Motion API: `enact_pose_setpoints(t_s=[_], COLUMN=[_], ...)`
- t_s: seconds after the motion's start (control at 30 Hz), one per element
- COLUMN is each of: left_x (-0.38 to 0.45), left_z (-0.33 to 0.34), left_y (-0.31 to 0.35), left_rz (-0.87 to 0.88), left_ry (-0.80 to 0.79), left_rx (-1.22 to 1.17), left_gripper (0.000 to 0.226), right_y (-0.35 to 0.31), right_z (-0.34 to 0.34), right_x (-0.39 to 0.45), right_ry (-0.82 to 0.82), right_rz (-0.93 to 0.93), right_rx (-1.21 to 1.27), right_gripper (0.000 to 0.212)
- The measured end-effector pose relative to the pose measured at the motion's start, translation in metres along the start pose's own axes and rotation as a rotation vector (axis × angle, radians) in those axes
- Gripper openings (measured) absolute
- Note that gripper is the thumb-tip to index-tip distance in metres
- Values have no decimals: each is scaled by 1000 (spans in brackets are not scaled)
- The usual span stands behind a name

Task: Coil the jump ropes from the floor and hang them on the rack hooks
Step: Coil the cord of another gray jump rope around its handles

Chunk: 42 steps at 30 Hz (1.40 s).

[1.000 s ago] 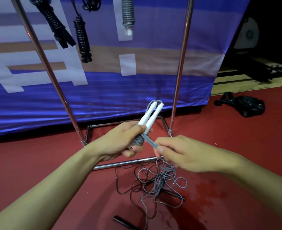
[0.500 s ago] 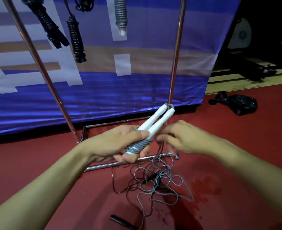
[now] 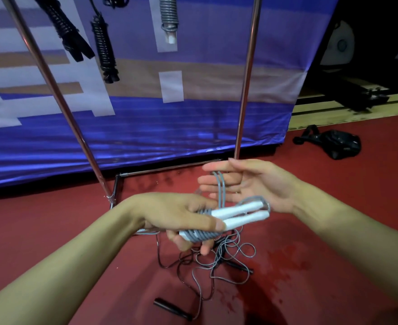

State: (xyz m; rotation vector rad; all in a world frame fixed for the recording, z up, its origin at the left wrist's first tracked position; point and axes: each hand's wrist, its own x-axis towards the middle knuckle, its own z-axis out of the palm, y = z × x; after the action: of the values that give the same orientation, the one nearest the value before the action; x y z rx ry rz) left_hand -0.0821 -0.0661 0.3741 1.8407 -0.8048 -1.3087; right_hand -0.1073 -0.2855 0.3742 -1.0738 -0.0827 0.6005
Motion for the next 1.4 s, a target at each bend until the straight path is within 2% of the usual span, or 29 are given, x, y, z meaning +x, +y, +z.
enact_pose_setpoints(t_s=[0.07,0.13,0.2,0.27,0.43,0.5,0.63,0.67,0.73,0.83,0.93,1.03,1.13,1.33,1.4], left_x=[2,5,4,4,5,9,14,14,13,13,12,5,0,8,8], left_z=[1,1,-1,-3,-5,-4,-12,-15,-19,-23,-29,-38,-40,-34,-35], left_y=[1,0,-2,-2,-6,-8,-13,-14,-17,-22,-28,-31,-32,-29,-27], left_rz=[5,4,-4,-10,-112,-139,-114,-103,-78,-42,-12,80,136,131,172], left_ry=[-59,-54,-6,33,70,124,297,357,477,636,812,813,755,822,837], left_rx=[39,86,107,135,279,301,313,295,235,137,53,-166,-260,-398,-441], left_gripper=[8,10,11,13,17,21,29,29,29,26,25,27,34,54,53], right_y=[0,0,-3,-9,-25,-27,-28,-28,-27,-23,-17,-4,15,41,43], right_z=[4,8,12,13,18,22,23,21,18,13,11,4,1,-3,-5], right_x=[1,5,6,5,-2,-4,-6,-6,-6,-6,-6,-4,2,20,24], right_ry=[83,199,284,320,393,403,433,453,469,450,456,467,489,614,630], right_rz=[-73,-129,-168,-174,-190,-225,-346,-370,-388,-364,-300,-177,-75,-164,-193], right_rx=[-68,-33,6,49,213,182,114,93,87,121,48,-16,-71,-140,-146], right_gripper=[44,47,37,25,14,20,59,65,66,50,28,29,34,35,31])
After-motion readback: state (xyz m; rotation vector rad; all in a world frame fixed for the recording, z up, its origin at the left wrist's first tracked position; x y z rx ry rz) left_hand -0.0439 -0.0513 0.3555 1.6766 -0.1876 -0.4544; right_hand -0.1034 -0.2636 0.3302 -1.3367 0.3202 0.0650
